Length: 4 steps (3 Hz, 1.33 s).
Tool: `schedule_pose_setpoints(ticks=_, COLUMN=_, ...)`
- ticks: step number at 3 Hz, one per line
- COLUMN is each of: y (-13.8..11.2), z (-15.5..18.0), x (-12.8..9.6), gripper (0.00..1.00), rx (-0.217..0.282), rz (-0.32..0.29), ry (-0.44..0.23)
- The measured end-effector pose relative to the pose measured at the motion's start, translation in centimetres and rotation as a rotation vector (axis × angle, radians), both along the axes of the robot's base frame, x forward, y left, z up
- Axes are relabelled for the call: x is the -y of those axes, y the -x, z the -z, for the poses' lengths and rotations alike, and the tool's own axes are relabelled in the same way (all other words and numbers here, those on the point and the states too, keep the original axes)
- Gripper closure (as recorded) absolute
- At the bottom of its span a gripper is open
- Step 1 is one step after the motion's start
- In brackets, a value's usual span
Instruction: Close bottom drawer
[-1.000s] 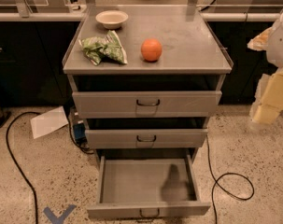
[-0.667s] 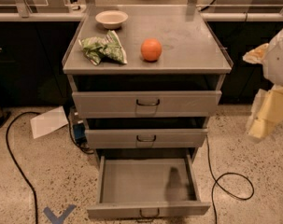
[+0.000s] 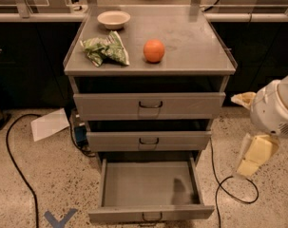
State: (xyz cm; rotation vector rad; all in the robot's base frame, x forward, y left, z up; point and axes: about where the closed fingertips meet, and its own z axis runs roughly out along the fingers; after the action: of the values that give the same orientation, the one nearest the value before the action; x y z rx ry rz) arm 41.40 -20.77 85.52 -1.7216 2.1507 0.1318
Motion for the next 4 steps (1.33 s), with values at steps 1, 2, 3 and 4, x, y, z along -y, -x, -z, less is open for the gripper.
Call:
schedule_pose_setpoints(ticks=1, y=0.6, z=5.1, x=-0.2, gripper=0.00, rx=-0.037, rz=-0.005, ry=-0.021)
schedule_pose_setpoints(ticks=2, y=1.2, z=10.3, x=-1.4, gripper=0.00, rx=-0.072, rz=-0.016, ry=-0.023)
schedule_pose_setpoints(ticks=3, y=1.5, z=15.6, x=-3.0, gripper=0.00, rx=-0.100, rz=-0.012, ry=-0.055)
schedule_pose_setpoints(ticks=4, y=1.5, z=15.6, x=-3.0, gripper=0.00, rx=-0.100, rz=-0.012, ry=-0.055)
